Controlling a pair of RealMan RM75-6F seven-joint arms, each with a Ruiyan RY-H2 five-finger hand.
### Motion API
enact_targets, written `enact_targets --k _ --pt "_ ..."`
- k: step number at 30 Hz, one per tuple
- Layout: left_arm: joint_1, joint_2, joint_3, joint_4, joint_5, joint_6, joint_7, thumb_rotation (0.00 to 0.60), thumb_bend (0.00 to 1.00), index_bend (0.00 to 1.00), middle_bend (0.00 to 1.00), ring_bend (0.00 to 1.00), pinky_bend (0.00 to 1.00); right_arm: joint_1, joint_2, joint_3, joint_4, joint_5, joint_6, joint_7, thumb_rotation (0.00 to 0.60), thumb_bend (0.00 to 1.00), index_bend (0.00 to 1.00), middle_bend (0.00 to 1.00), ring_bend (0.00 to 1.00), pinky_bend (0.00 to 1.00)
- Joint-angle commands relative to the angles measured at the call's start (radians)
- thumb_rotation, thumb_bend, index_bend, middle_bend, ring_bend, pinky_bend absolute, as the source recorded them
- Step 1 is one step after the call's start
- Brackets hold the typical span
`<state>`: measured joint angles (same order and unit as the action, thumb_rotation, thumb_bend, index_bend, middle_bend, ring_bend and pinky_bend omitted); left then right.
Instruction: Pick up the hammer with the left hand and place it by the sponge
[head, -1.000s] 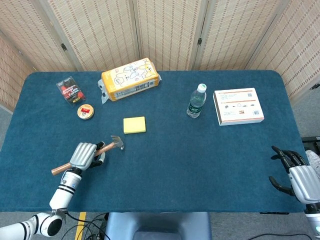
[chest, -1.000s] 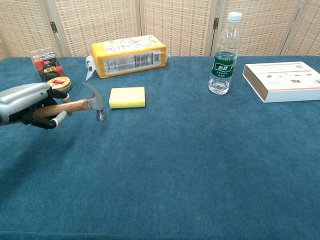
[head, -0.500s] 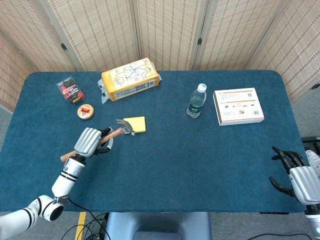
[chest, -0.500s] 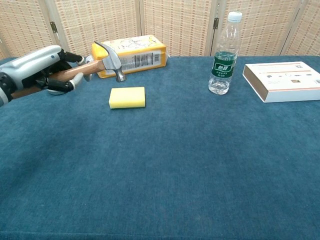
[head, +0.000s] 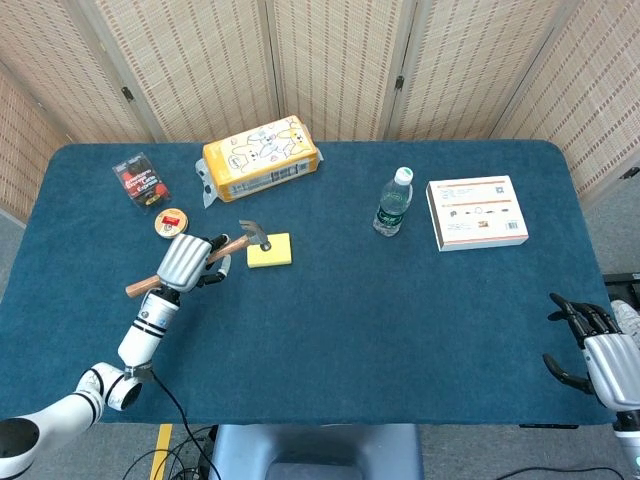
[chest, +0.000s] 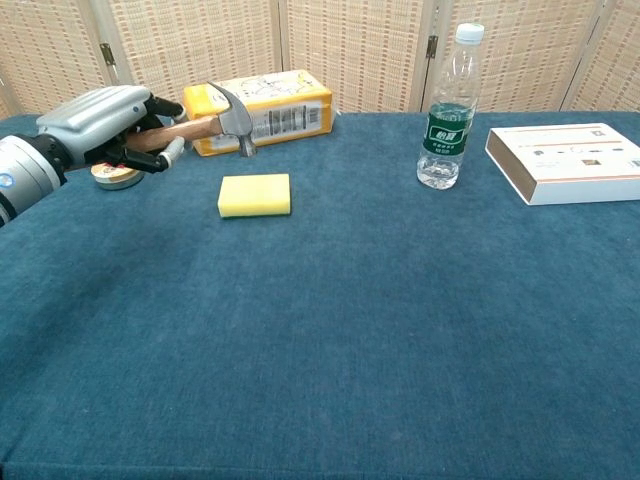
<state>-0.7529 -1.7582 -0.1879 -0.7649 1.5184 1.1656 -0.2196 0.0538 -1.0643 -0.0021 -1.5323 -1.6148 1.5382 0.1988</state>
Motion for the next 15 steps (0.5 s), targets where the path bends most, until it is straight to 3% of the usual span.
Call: enact_targets --k 1,9,15 --pt "-0.046 -0.077 0.016 0.15 0.024 0.008 -0.025 0.468 0.74 0.79 0.95 0.77 0.91 0.0 0.0 0.0 -0.002 0.002 -0.002 -0.003 0.6 0.2 0.1 0.34 0.2 0.19" --pt "-0.087 -0.166 0.072 0.322 0.05 -0.052 -0.033 0.502 0.74 0.79 0.95 0.77 0.91 -0.006 0.002 0.003 -0.011 0.016 -0.006 -0.014 0.6 0.2 0.1 0.33 0.2 0.19" --pt "-0.104 -0.196 0.12 0.387 0.065 -0.136 0.059 0.468 0.74 0.79 0.95 0.77 0.91 -0.012 0.003 0.003 -0.015 0.02 -0.005 -0.017 0.6 0.2 0.1 0.34 0.2 0.19"
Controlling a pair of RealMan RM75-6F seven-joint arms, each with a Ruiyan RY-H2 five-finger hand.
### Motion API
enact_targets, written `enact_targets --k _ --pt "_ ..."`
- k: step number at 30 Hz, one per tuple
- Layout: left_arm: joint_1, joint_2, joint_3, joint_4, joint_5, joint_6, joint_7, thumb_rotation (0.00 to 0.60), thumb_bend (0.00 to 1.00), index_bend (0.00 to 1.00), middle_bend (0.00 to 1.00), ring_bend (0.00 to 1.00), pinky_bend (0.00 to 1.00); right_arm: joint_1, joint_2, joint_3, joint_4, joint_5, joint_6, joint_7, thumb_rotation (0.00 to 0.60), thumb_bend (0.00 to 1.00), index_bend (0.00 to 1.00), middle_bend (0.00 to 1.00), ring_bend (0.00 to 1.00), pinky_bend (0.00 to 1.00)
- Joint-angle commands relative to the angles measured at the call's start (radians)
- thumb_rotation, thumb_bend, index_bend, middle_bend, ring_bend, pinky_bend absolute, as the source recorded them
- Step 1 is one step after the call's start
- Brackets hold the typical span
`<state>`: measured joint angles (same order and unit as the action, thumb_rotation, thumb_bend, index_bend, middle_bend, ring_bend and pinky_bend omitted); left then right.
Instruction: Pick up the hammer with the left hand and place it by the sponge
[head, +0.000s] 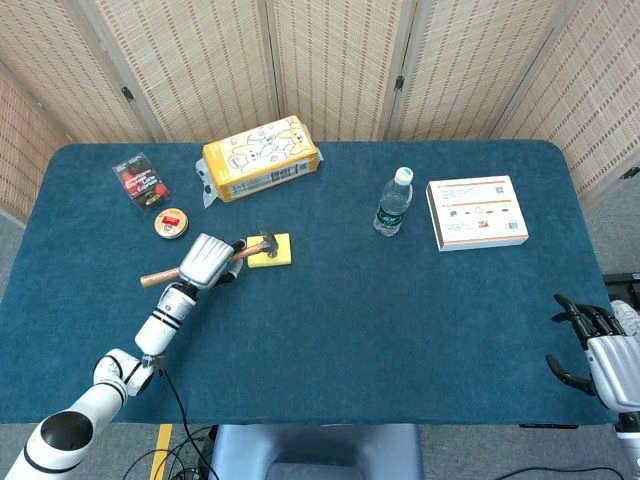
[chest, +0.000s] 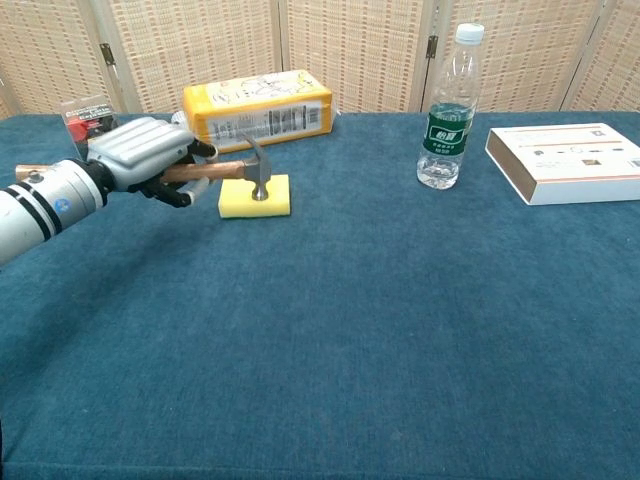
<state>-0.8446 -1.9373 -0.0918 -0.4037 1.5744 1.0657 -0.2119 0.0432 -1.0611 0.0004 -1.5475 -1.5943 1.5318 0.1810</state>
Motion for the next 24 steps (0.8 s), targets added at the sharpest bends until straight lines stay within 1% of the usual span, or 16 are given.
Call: enact_targets --k 1,4,6,8,12,16,20,24 --pt "-0.012 -0.017 0.02 0.021 0.001 -0.038 0.057 0.463 0.74 0.79 0.95 0.77 0.91 -0.002 0.0 0.0 0.0 -0.001 0.004 0.001 0.6 0.2 0.1 0.34 0.2 0.19" --pt "-0.005 -0.006 -0.007 -0.013 -0.025 0.001 0.01 0.465 0.74 0.79 0.95 0.77 0.91 -0.006 0.0 0.0 0.003 -0.002 0.008 0.004 0.6 0.2 0.1 0.33 0.2 0.19" --pt "0.002 0.01 -0.033 -0.051 -0.049 0.027 -0.047 0.467 0.74 0.79 0.95 0.77 0.91 -0.007 -0.001 0.0 0.005 -0.003 0.009 0.007 0.6 0.2 0.1 0.34 0.2 0.19" --pt "0.008 0.033 -0.045 -0.085 -0.059 0.052 -0.087 0.445 0.74 0.79 0.95 0.77 0.91 -0.006 -0.004 0.0 0.009 -0.004 0.007 0.009 0.6 0.2 0.1 0.34 0.2 0.19" --pt "0.018 0.075 -0.041 -0.134 -0.06 0.068 -0.094 0.41 0.74 0.8 0.95 0.77 0.91 -0.001 -0.009 0.001 0.014 -0.008 0.001 0.012 0.6 0.2 0.1 0.34 0.2 0.19" --pt "0.037 0.106 -0.034 -0.192 -0.066 0.071 -0.1 0.391 0.74 0.8 0.95 0.77 0.91 0.001 -0.01 0.002 0.017 -0.01 -0.001 0.014 0.6 0.2 0.1 0.34 0.2 0.19" --pt "0.056 0.116 -0.019 -0.217 -0.065 0.071 -0.098 0.385 0.74 0.8 0.95 0.77 0.91 0.0 -0.01 0.002 0.017 -0.011 0.0 0.014 0.6 0.2 0.1 0.34 0.2 0.19" --pt "0.079 0.122 0.004 -0.242 -0.05 0.091 -0.121 0.346 0.74 0.78 0.94 0.76 0.91 -0.002 -0.009 0.002 0.016 -0.01 0.002 0.013 0.6 0.2 0.1 0.34 0.2 0.19"
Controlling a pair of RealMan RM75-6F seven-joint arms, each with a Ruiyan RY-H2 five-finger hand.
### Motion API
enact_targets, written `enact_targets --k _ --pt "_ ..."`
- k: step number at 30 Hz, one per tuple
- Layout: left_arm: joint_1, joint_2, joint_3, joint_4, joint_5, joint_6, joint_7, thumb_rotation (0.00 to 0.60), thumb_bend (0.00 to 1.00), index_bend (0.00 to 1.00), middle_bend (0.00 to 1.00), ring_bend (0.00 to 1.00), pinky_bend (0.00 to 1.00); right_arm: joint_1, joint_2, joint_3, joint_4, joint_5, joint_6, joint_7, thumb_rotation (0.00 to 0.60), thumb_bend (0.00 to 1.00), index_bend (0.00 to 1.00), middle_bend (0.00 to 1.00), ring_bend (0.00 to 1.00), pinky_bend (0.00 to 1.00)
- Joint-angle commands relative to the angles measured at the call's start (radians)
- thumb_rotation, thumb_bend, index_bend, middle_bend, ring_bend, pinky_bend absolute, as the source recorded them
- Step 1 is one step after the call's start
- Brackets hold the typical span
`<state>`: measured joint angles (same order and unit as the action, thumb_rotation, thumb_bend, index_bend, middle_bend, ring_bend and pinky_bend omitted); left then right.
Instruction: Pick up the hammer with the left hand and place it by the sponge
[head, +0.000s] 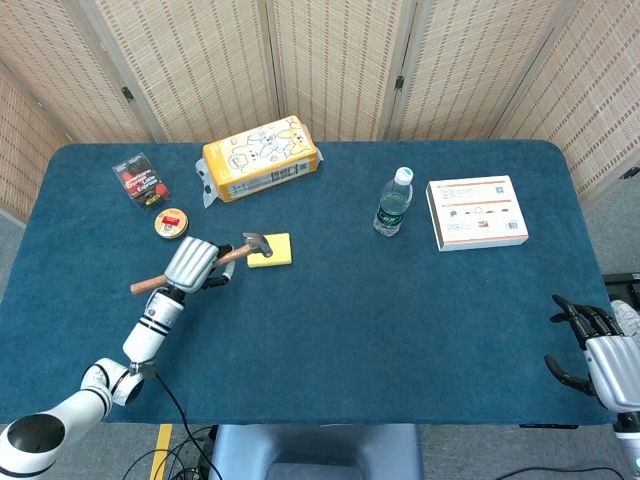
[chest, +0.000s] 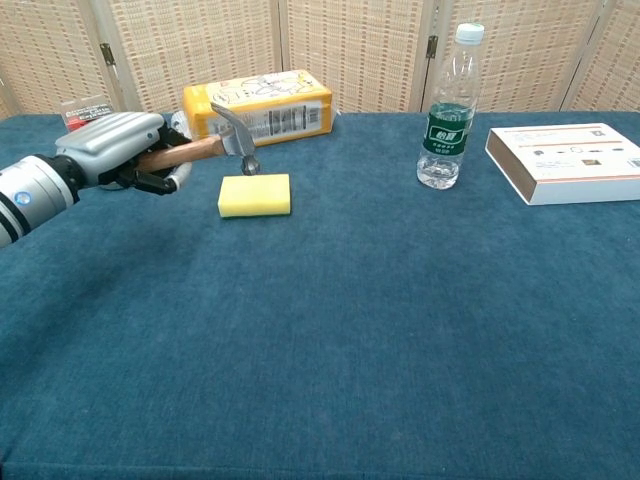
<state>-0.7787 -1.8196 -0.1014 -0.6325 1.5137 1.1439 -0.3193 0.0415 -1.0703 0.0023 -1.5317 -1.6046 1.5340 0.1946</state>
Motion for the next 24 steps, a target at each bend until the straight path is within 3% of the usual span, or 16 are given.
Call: enact_targets --k 1,5,7,9,13,17,24 --pt "0.018 0.007 0.022 -0.02 0.017 0.017 -0.019 0.337 0.74 0.78 0.94 0.76 0.91 0.0 0.0 0.0 0.0 0.0 0.0 -0.001 0.6 0.2 0.1 0.34 0.2 0.19" --pt "0.039 0.032 0.061 -0.059 0.042 0.021 -0.011 0.297 0.73 0.72 0.88 0.7 0.89 0.001 0.0 0.0 -0.002 -0.001 -0.003 -0.003 0.6 0.2 0.1 0.34 0.2 0.19" --pt "0.049 0.059 0.069 -0.107 0.034 -0.004 0.012 0.261 0.7 0.62 0.81 0.64 0.86 0.002 0.0 0.0 -0.003 -0.004 -0.001 -0.003 0.6 0.2 0.1 0.34 0.2 0.19" --pt "0.057 0.093 0.07 -0.169 0.017 -0.035 0.042 0.246 0.57 0.44 0.66 0.54 0.75 0.001 0.0 0.0 -0.003 -0.006 0.001 -0.003 0.6 0.2 0.1 0.34 0.2 0.19" --pt "0.081 0.191 0.056 -0.353 -0.043 -0.089 0.124 0.253 0.37 0.19 0.37 0.29 0.5 0.0 -0.001 0.0 -0.001 -0.01 0.004 0.0 0.6 0.2 0.1 0.34 0.2 0.19" --pt "0.118 0.267 0.044 -0.491 -0.076 -0.063 0.173 0.251 0.34 0.13 0.26 0.19 0.37 -0.002 -0.002 -0.001 0.001 -0.014 0.01 0.004 0.6 0.2 0.1 0.34 0.2 0.19" --pt "0.203 0.365 0.039 -0.652 -0.111 0.022 0.201 0.288 0.33 0.12 0.25 0.17 0.34 -0.007 -0.007 -0.005 0.015 -0.025 0.023 0.019 0.6 0.2 0.1 0.34 0.2 0.19"
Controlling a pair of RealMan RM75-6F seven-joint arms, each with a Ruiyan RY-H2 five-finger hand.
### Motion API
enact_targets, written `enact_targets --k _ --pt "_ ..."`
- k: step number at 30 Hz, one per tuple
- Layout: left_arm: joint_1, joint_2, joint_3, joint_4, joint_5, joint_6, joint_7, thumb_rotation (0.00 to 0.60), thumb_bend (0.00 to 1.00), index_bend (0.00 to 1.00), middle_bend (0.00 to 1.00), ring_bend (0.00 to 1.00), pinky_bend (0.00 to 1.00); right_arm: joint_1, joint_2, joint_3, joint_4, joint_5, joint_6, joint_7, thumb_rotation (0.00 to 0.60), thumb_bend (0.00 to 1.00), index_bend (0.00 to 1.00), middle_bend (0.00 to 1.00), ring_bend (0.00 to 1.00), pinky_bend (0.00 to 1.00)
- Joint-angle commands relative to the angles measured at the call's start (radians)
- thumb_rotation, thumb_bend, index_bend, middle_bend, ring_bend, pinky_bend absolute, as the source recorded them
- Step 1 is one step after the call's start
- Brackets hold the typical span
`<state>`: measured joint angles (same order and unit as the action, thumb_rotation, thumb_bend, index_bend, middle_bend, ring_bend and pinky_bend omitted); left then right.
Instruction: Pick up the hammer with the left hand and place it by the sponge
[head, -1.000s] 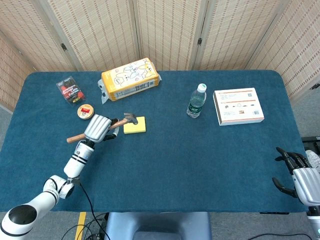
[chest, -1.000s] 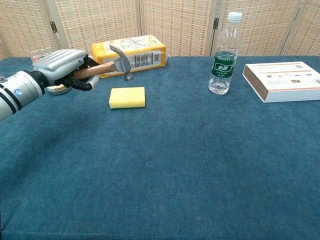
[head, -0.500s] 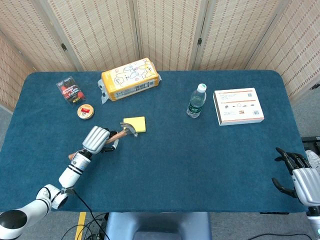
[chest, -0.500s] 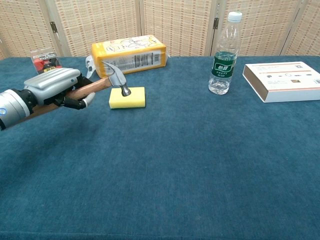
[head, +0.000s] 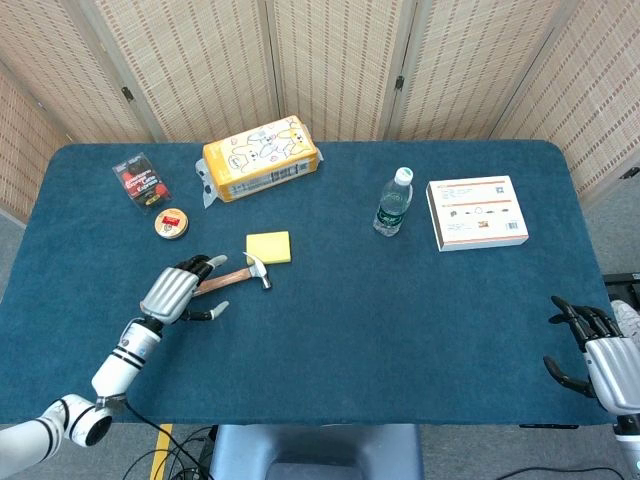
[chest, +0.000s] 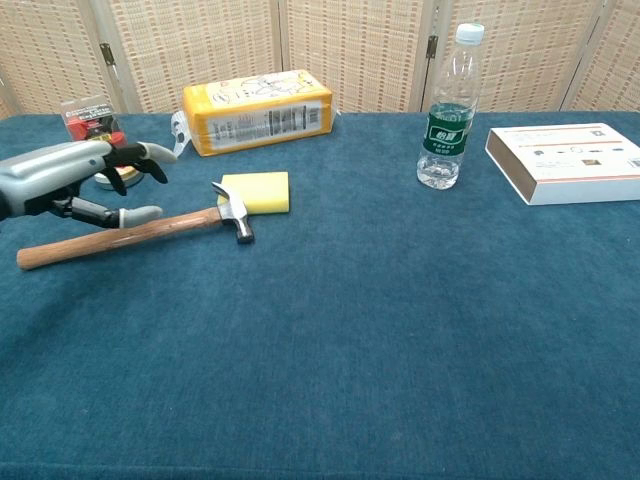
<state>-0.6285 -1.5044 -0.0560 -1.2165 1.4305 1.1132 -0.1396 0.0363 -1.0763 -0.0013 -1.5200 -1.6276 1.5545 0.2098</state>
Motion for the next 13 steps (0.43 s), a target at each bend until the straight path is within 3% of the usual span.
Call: enact_targets --k 1,2,4,5,13 --pt "0.068 0.062 -0.007 -0.088 -0.034 0.067 0.024 0.311 0.33 0.12 0.25 0.17 0.34 -0.003 -0.002 -0.002 0.006 -0.002 0.004 0.007 0.6 0.2 0.1 0.34 0.2 0.19" --pt "0.08 0.073 -0.007 -0.106 -0.041 0.075 0.028 0.36 0.33 0.13 0.25 0.17 0.34 -0.003 -0.002 -0.002 0.007 -0.003 0.005 0.01 0.6 0.2 0.1 0.34 0.2 0.19" --pt "0.129 0.113 -0.007 -0.169 -0.084 0.108 0.042 0.544 0.33 0.15 0.25 0.18 0.34 -0.006 -0.002 -0.004 0.01 -0.001 0.006 0.014 0.6 0.2 0.1 0.34 0.2 0.19" --pt "0.148 0.128 -0.008 -0.193 -0.1 0.126 0.055 0.587 0.33 0.15 0.25 0.18 0.34 -0.006 -0.002 -0.004 0.01 0.0 0.005 0.014 0.6 0.2 0.1 0.34 0.2 0.19" --pt "0.325 0.197 -0.005 -0.3 -0.178 0.313 0.095 0.6 0.33 0.2 0.25 0.18 0.34 0.017 -0.004 0.009 -0.001 0.0 -0.017 0.005 0.6 0.2 0.1 0.34 0.2 0.19"
